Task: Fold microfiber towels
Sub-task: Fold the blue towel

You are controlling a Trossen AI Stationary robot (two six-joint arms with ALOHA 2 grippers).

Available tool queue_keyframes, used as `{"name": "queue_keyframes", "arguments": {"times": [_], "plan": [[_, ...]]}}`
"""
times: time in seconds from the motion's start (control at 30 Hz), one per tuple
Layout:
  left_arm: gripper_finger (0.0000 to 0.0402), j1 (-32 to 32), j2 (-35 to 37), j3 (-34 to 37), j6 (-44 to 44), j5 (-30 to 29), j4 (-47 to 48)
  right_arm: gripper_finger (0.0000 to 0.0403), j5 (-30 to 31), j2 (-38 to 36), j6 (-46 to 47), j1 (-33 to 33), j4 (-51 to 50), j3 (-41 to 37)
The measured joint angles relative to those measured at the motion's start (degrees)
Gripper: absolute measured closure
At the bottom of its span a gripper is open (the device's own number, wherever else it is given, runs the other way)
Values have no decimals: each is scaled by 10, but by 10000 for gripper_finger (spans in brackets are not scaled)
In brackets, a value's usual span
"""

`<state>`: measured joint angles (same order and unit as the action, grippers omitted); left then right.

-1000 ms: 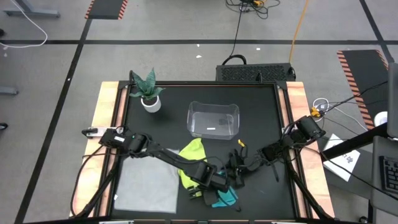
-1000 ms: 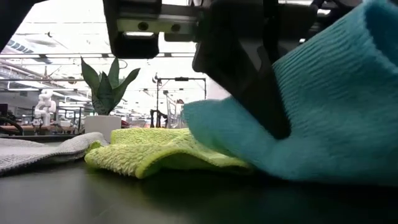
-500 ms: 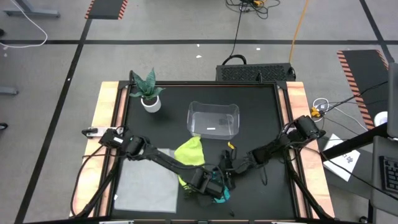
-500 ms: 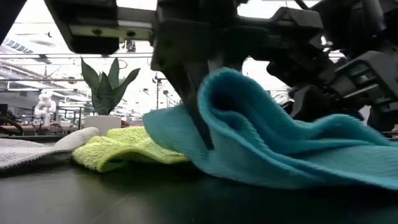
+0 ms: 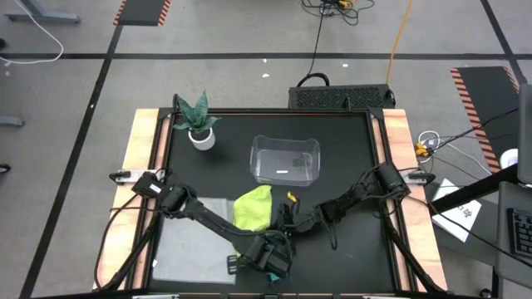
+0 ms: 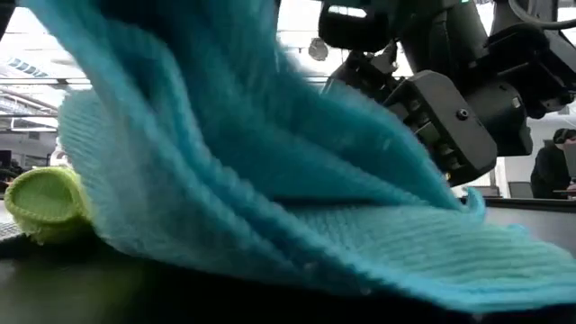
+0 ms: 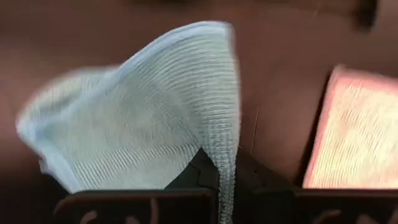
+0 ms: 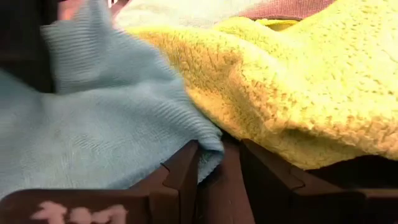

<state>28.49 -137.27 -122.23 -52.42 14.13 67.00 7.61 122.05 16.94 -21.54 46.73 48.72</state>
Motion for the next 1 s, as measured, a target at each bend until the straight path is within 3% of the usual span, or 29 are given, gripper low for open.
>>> {"name": "queue_keyframes", "arguments": {"times": [0.17,0.37,0.6,0.77,0.87,1.0], "plan": [[397,-28,0,0,-44,62,-14,289,-2,-1,-5,-2,-1,-1],[398,-61,-8,4,-52,75,-38,289,5,-1,0,-7,-5,-3],[398,-67,-7,35,-55,70,-60,289,21,-1,-11,-1,-23,-9],[398,-67,-7,37,-49,52,-61,291,6,-1,-28,14,-3,-24],[397,-71,-7,37,-50,41,-61,304,-32,-1,-20,29,7,-31],[398,-66,-6,37,-69,4,-69,324,-34,0,-20,25,28,-43]]}}
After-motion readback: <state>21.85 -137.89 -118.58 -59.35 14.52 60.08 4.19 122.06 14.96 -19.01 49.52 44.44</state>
